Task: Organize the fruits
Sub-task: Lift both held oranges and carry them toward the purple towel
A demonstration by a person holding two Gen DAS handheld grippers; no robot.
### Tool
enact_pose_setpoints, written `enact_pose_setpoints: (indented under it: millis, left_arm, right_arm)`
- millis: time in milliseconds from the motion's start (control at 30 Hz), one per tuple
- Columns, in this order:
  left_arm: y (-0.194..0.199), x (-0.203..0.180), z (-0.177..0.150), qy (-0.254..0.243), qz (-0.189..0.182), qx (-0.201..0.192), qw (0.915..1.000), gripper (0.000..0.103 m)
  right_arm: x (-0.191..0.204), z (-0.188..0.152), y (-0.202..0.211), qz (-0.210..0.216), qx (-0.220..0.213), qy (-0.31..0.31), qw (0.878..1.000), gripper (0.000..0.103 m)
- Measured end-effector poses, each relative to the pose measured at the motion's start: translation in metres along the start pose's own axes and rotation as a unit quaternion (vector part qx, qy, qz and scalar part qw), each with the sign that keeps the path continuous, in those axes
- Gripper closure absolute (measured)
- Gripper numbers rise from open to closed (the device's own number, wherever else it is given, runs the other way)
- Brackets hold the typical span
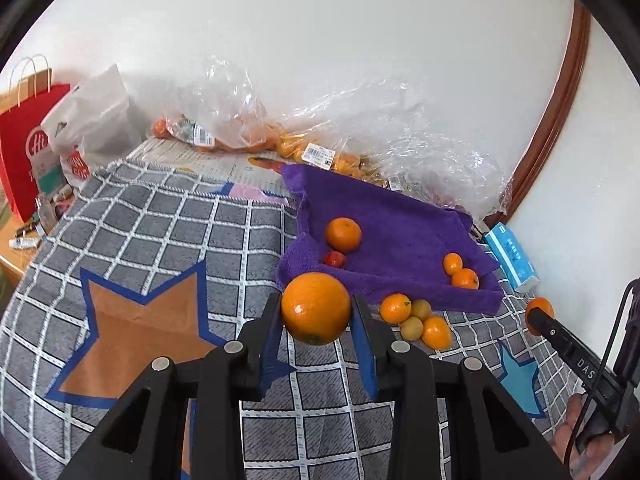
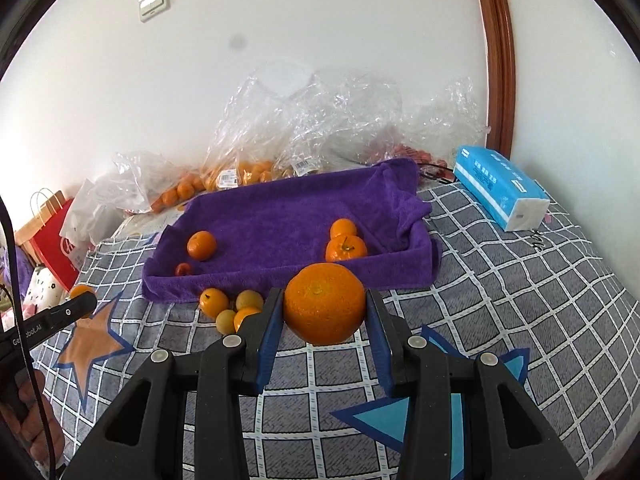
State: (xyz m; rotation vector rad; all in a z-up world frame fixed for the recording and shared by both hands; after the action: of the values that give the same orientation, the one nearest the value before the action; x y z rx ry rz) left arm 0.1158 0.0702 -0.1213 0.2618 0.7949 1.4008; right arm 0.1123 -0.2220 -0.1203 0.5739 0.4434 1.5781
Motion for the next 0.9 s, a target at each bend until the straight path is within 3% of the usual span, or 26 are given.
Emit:
enact_pose_setpoints:
  millis: [900]
  left_arm:
    - [0.020,-0.005,0.031,0.005,-0.002,-0.020,0.9998,0.071]
  right_arm:
    - [0.010,0.026,0.006,0.005,-0.023,-0.006,1.000,0.063]
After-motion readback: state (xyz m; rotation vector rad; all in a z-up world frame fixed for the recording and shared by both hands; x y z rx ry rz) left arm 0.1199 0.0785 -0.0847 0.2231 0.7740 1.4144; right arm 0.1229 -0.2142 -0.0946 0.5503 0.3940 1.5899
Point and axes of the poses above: each gripper's, at about its wrist camera, not at the fingertips, and y roughly against the way its jaws point, x to its left, z to its top, the point moved 3 cm from there along -y, roughly the way its jaws point, and after that the axes turned 1 degree about y, right-handed, at the moved point
